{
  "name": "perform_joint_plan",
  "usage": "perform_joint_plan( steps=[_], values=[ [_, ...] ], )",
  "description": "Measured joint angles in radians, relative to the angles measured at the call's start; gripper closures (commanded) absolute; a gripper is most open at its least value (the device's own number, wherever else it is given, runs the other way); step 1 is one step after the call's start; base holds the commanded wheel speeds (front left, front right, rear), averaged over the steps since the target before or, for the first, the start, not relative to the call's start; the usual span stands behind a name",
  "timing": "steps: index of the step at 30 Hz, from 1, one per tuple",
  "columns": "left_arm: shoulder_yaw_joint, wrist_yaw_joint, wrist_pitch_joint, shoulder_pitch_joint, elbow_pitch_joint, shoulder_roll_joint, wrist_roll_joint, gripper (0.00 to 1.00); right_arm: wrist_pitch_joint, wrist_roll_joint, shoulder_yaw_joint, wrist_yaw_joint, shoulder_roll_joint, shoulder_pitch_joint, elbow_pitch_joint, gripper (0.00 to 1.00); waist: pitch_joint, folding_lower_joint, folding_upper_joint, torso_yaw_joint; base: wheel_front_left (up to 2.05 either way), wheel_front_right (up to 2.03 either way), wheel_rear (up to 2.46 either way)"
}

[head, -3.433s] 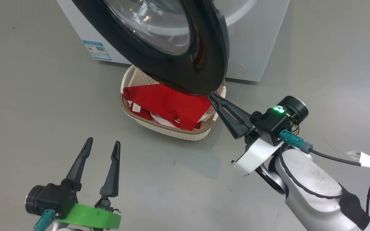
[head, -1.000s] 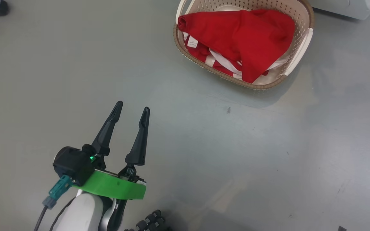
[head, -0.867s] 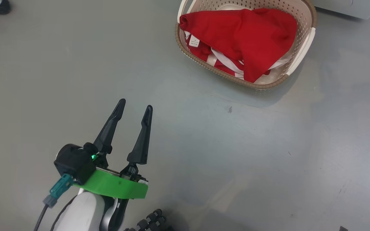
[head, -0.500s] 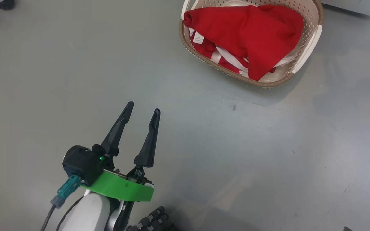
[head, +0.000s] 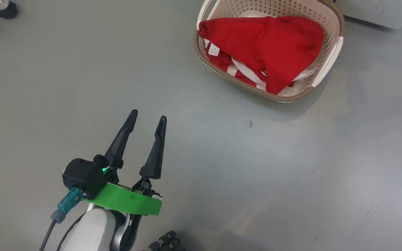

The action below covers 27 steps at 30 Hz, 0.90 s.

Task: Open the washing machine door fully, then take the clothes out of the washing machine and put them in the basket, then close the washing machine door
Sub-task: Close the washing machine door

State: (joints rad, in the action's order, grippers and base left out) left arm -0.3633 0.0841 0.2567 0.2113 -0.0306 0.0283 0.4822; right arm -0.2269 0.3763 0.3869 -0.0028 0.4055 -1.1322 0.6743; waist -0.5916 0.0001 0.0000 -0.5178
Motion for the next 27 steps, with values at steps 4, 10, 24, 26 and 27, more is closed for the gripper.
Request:
perform_joint_plan(
  steps=[4,10,24,26,27],
  values=[
    [0.014,-0.001,0.0,0.005,-0.014,0.0,-0.015,0.0,-0.014,0.006,0.001,0.002,-0.016,0.041,0.018,1.0,0.03,0.0,0.0,0.014,0.0,0.0,0.0],
    [0.046,-0.001,0.0,0.006,-0.048,0.0,-0.049,0.0,-0.017,0.021,0.01,0.02,-0.065,0.144,0.037,1.0,0.088,-0.0001,0.0,0.042,0.0,0.0,0.0],
    [0.113,-0.001,0.0,-0.026,-0.119,0.001,-0.114,0.0,-0.025,0.089,-0.068,0.026,-0.131,0.41,-0.003,1.0,0.25,-0.0001,0.0,0.164,0.0,0.0,0.0],
    [0.128,-0.001,0.0,-0.043,-0.129,0.002,-0.116,0.0,-0.025,0.097,-0.081,0.025,-0.141,0.446,-0.02,1.0,0.272,-0.0001,0.0,0.188,0.0,0.0,0.0],
    [0.135,-0.001,0.0,-0.052,-0.134,0.004,-0.116,0.0,-0.025,0.099,-0.085,0.025,-0.147,0.463,-0.027,1.0,0.282,-0.0001,0.0,0.201,0.0,0.0,0.0]
  ],
)
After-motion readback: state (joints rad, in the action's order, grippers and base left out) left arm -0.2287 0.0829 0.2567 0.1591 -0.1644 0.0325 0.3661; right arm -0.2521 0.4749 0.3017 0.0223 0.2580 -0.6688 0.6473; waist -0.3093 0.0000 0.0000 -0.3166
